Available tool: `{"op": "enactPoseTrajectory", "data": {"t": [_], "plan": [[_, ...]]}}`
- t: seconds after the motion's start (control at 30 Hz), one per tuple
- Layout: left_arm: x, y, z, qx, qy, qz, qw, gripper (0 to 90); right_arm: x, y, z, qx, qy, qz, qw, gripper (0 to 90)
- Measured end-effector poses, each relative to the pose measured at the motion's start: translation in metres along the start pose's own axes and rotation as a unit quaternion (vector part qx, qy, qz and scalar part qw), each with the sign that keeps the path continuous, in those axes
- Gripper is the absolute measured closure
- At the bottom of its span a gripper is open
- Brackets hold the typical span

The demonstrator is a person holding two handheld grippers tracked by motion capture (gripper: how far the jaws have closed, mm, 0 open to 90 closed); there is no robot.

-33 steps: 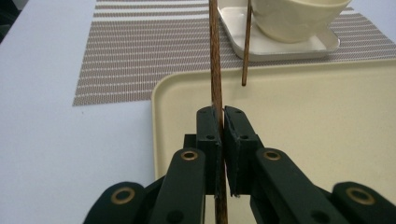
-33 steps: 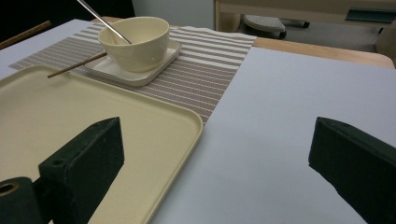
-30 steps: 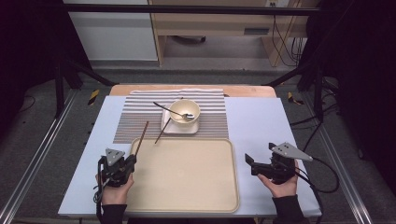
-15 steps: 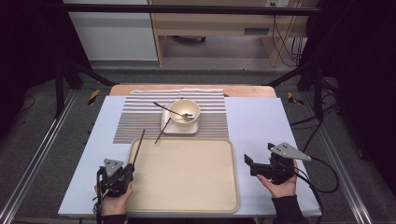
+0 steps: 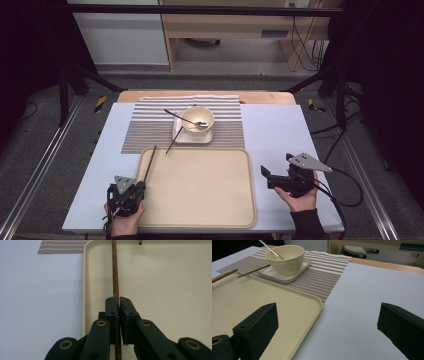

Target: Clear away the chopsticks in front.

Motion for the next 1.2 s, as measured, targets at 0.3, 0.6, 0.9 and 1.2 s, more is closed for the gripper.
{"op": "enactPoseTrajectory", "data": {"t": [0.3, 0.6, 0.9, 1.2], "plan": [[0.006, 0.001, -0.003, -0.009, -0.014, -0.005, 0.9998, 84.8, 0.000, 0.000, 0.000, 0.001, -0.002, 0.000, 1.0000, 3.6], [0.007, 0.001, -0.004, -0.012, -0.016, -0.008, 0.9998, 84.3, 0.001, 0.000, -0.001, 0.000, -0.003, 0.000, 1.0000, 3.6], [0.004, 0.001, -0.004, -0.006, -0.024, -0.016, 0.9996, 80.9, 0.001, -0.001, -0.001, -0.001, -0.003, -0.001, 1.0000, 3.6], [-0.021, 0.003, 0.008, 0.027, 0.016, -0.027, 0.9991, 76.9, 0.000, 0.000, -0.001, 0.000, -0.003, -0.001, 1.0000, 3.6]]}}
Point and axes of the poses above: each handheld gripper's, and its own axes: z roughly backward along the jaws, x roughly out of its underside, y roughly to its right, the point moved 9 cm from there along -z, roughly forward along the jaws, and after that the axes turned 10 degrees about -y, right-handed, at the moved point
